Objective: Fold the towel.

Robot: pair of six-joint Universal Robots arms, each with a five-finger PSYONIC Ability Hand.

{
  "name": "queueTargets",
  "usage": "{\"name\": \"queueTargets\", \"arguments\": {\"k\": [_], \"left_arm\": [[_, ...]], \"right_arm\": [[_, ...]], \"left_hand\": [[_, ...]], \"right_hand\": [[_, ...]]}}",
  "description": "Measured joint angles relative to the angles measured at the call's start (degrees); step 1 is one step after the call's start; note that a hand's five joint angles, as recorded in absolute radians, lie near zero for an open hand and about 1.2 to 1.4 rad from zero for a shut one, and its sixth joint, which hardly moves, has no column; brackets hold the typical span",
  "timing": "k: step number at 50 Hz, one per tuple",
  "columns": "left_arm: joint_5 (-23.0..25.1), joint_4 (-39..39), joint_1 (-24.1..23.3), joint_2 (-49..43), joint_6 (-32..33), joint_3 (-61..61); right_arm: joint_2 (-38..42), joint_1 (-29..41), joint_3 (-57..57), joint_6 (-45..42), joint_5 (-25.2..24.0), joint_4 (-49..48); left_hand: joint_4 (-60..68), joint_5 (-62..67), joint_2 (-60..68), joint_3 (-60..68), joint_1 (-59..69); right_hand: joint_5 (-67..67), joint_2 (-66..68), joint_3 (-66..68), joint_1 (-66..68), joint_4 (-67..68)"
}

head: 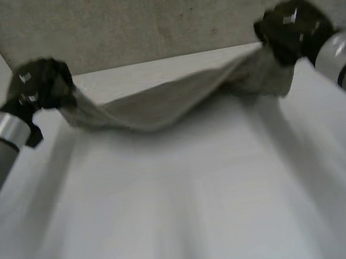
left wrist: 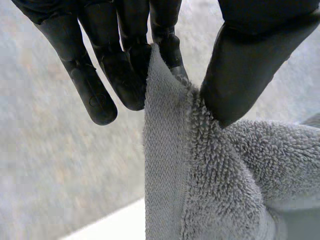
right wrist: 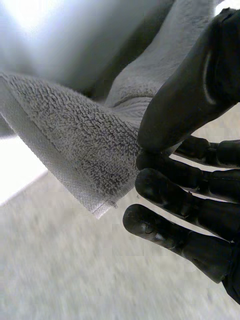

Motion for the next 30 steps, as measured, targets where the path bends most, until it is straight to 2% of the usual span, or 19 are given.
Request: {"name": "queueTargets", "arguments": {"k": [5, 11, 18, 30], "left_arm": [[1.39, 5.5, 0.21, -0.13, 3.54, -9.99], [3.64, 8.11, 0.2, -0.14, 8.82, -17.14], [4.51, 7.18, 0.18, -0.11, 11.83, -18.73], [3.85, 4.54, 0.98, 2.07, 13.35, -21.59]], "right_arm": [[-0.5, -0.29, 11.26, -0.65, -2.53, -4.32], [-0.89, -1.95, 20.06, -1.7, -3.55, -9.68], [-1.87, -2.99, 21.16, -1.94, -3.37, -10.68], [-2.41, -2.7, 21.27, -1.89, -3.24, -10.29]], "left_hand": [[-3.9, 0.0, -2.96, -3.02, 0.0], [-16.91, 0.0, -16.13, -16.05, 0.0], [-24.54, -2.17, -23.84, -23.39, -4.4], [-28.3, -6.38, -27.73, -27.64, -8.48]], "right_hand": [[0.0, 0.0, 0.0, -0.01, 0.0], [0.0, 0.0, 0.0, 0.0, 0.0], [0.0, 0.0, 0.0, -0.01, 0.0], [0.0, 0.0, 0.0, 0.0, 0.0]]}}
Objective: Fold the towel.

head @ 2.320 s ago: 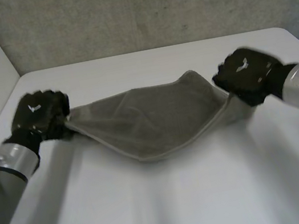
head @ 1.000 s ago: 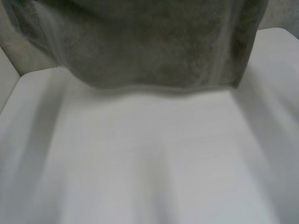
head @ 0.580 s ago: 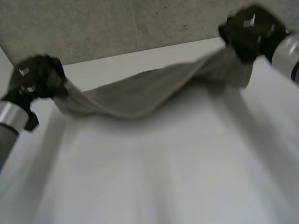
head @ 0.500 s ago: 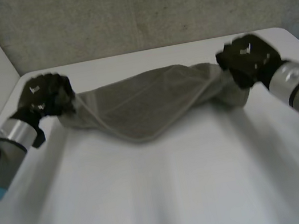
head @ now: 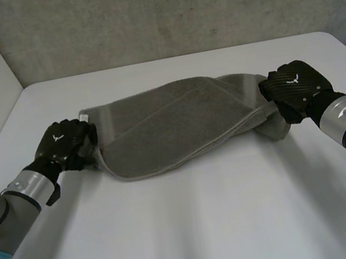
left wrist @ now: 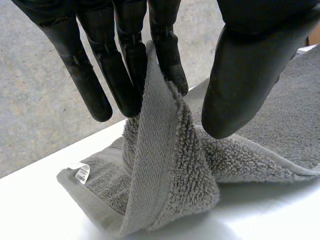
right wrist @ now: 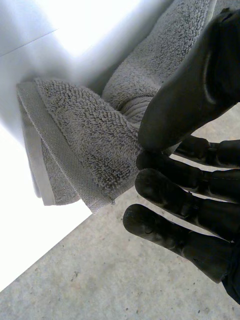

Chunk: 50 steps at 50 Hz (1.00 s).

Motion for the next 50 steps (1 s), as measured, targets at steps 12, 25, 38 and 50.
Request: {"name": "queueTargets", "arguments": {"k": [12, 25, 38, 50], "left_arm": [[-0.01, -0.29, 4.21, 3.18, 4.88, -3.91], [0.08, -1.51, 5.07, 3.96, 4.71, -5.52], [0.01, -3.39, 5.38, 16.75, -1.29, -7.38], [0.58, -2.9, 4.55, 19.52, -9.25, -9.04]], "right_arm": [[-1.09, -0.67, 0.1, -0.04, 0.15, 0.09], [-1.2, -0.13, 1.21, -0.16, -0.04, 0.16], [-1.02, -0.03, 1.9, -1.39, 0.01, 0.07], [-0.51, -0.05, 2.28, -3.71, 0.39, 0.12]], "left_hand": [[-14.56, -14.81, -14.6, -14.45, -14.09], [-23.6, -24.64, -23.83, -23.49, -22.73], [-9.23, -8.31, -8.85, -9.13, -8.38], [-34.24, -34.82, -34.64, -34.66, -33.22]], "right_hand": [[0.0, -0.01, 0.0, 0.0, 0.0], [0.0, -0.01, 0.01, 0.0, 0.0], [0.0, -0.01, 0.54, 0.0, 0.0], [0.0, -0.01, 0.54, 0.0, 0.0]]}}
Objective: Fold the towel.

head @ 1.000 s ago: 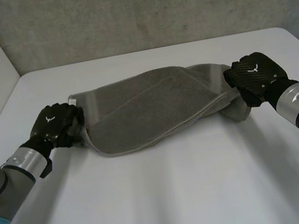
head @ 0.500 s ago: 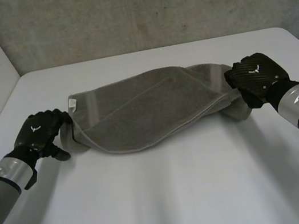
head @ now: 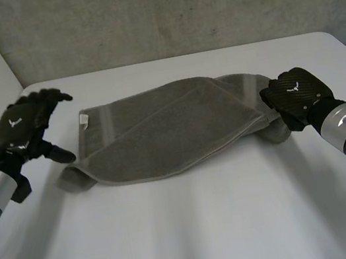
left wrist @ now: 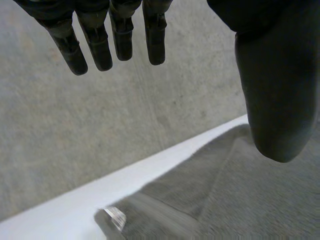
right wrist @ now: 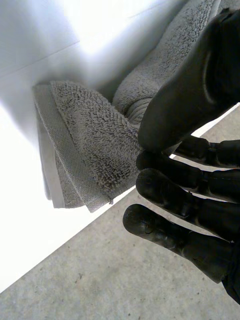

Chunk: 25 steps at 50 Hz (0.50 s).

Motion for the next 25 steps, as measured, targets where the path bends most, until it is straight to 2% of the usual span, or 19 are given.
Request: {"name": "queueTargets", "arguments": {"k": [6, 11, 17, 22, 25], "left_arm": [[-0.44, -0.08, -0.61, -4.92, 3.83, -0.44], [-2.38, -0.34, -1.68, -9.25, 12.14, 0.01], [-10.25, -0.23, -3.86, -13.14, 18.75, 2.07], [-15.52, -0.24, -5.49, -15.53, 19.72, 4.02], [-16.87, -0.31, -6.45, -16.74, 19.67, 4.9]], "right_arm": [[0.04, -0.07, 0.15, -0.05, 0.0, 0.02], [0.05, -0.13, 0.2, -0.09, -0.04, 0.0], [0.09, -0.05, 0.31, -0.14, -0.08, -0.01], [0.14, -0.01, 0.47, -0.18, -0.09, -0.02], [0.18, -0.01, 0.53, -0.2, -0.09, -0.04]], "left_hand": [[0.0, 0.0, 0.0, 0.0, 0.0], [0.0, 0.01, 0.0, 0.0, 0.0], [0.0, 0.41, 0.12, 0.06, 0.0], [1.4, 3.67, 2.21, 1.85, 1.69], [8.61, 10.91, 9.59, 9.26, 8.7]], "right_hand": [[0.0, 0.0, 0.0, 0.0, 0.0], [0.0, 0.0, 0.0, 0.0, 0.0], [0.0, 0.0, 0.0, 0.0, 0.0], [0.0, 0.0, 0.0, 0.0, 0.0], [0.0, 0.0, 0.0, 0.0, 0.0]]}}
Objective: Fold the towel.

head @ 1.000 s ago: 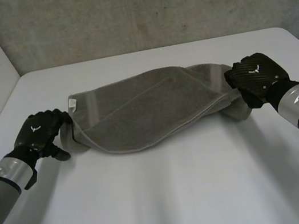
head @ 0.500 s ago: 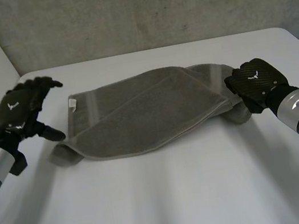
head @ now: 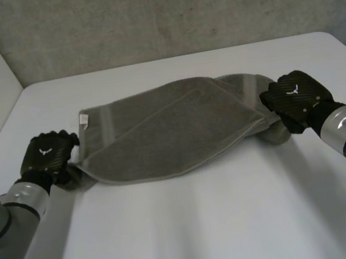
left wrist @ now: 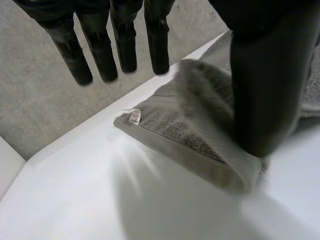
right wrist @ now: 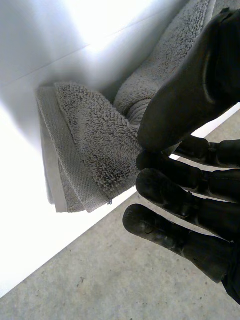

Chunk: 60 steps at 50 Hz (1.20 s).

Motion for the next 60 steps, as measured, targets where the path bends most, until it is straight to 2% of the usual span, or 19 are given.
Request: {"name": "queueTargets", "arguments": {"k": [3, 4, 7, 8, 12, 20, 27, 35, 40, 44, 49, 56, 60], "left_arm": [[-0.34, -0.04, -0.57, -0.63, -0.12, 0.41], [-0.34, -0.05, -0.79, -0.85, -0.2, 0.54], [-0.23, -0.07, -1.0, -1.03, -0.34, 0.61], [-0.13, -0.1, -1.07, -1.04, -0.41, 0.61], [0.19, -0.16, -1.08, -0.63, -0.56, 0.51], [0.51, -0.21, -0.54, 4.04, -0.61, 0.21], [2.02, -0.17, 0.77, 13.08, -0.7, -0.8], [10.76, -2.55, 7.19, 24.07, -4.42, -4.13], [16.79, -6.24, 11.69, 29.35, -11.59, -5.02], [19.53, -7.25, 13.96, 30.42, -16.01, -4.81], [21.1, -7.16, 14.96, 27.56, -18.19, -3.26], [19.52, -8.08, 10.42, 9.79, -17.8, 7.96], [17.52, -10.12, 7.76, 2.05, -17.61, 14.47]], "right_arm": [[0.05, -0.02, 0.0, -0.04, 0.03, -0.02], [0.08, -0.04, -0.01, -0.1, 0.07, -0.04], [0.15, -0.1, -0.08, -0.33, 0.19, -0.06], [0.22, -0.15, -0.14, -0.49, 0.26, -0.08], [0.35, -0.39, -0.53, -0.96, 0.69, 0.01], [-1.19, -0.88, -3.34, -0.31, 4.4, 3.55], [-6.55, -2.03, -6.19, 1.0, 7.01, 13.74], [-15.83, -4.25, -6.38, 0.89, 1.48, 24.89], [-22.15, -7.03, -7.77, 0.65, -2.79, 27.82], [-23.41, -9.23, -9.39, 0.47, -4.42, 28.89], [-20.29, -10.59, -11.21, -0.71, -5.21, 28.9], [-1.39, -6.22, -21.05, -7.12, -1.37, 28.67], [5.94, -2.76, -26.77, -9.01, 1.58, 28.64]], "left_hand": [[9.32, 8.95, 9.0, 9.08, 9.05], [16.79, 16.13, 17.17, 16.46, 17.09], [27.58, 26.56, 28.24, 27.18, 27.82], [38.21, 37.06, 38.39, 38.16, 37.91], [52.29, 49.64, 50.96, 50.8, 50.15], [53.47, 49.89, 51.23, 51.65, 50.63], [53.48, 50.14, 51.23, 51.92, 50.63], [53.48, 50.4, 51.23, 51.97, 50.63], [53.56, 50.41, 51.23, 51.99, 50.91], [53.72, 50.41, 51.5, 52.22, 50.92], [53.72, 50.41, 51.85, 52.42, 50.92], [53.72, 51.0, 52.29, 52.74, 51.11], [53.72, 51.18, 52.36, 52.78, 51.36]], "right_hand": [[0.0, 0.0, 0.0, 0.0, 0.0], [0.0, 0.0, 0.0, 0.0, 0.0], [0.0, 0.0, 0.0, 0.0, 0.0], [0.0, 0.0, 0.0, 0.0, 0.0], [0.0, 0.0, 0.0, 0.0, 0.0], [0.0, 0.0, 0.0, 0.0, 0.0], [0.0, 0.0, 0.0, 0.0, 0.0], [0.0, 0.0, 0.0, 0.0, 0.0], [0.0, 0.0, 0.0, 0.0, 0.0], [0.0, 0.0, 0.0, 0.0, 0.0], [0.0, 0.0, 0.0, 0.0, 0.0], [0.01, 0.0, 0.0, 0.09, 0.0], [0.03, 0.0, 0.0, 0.25, 0.0]]}}
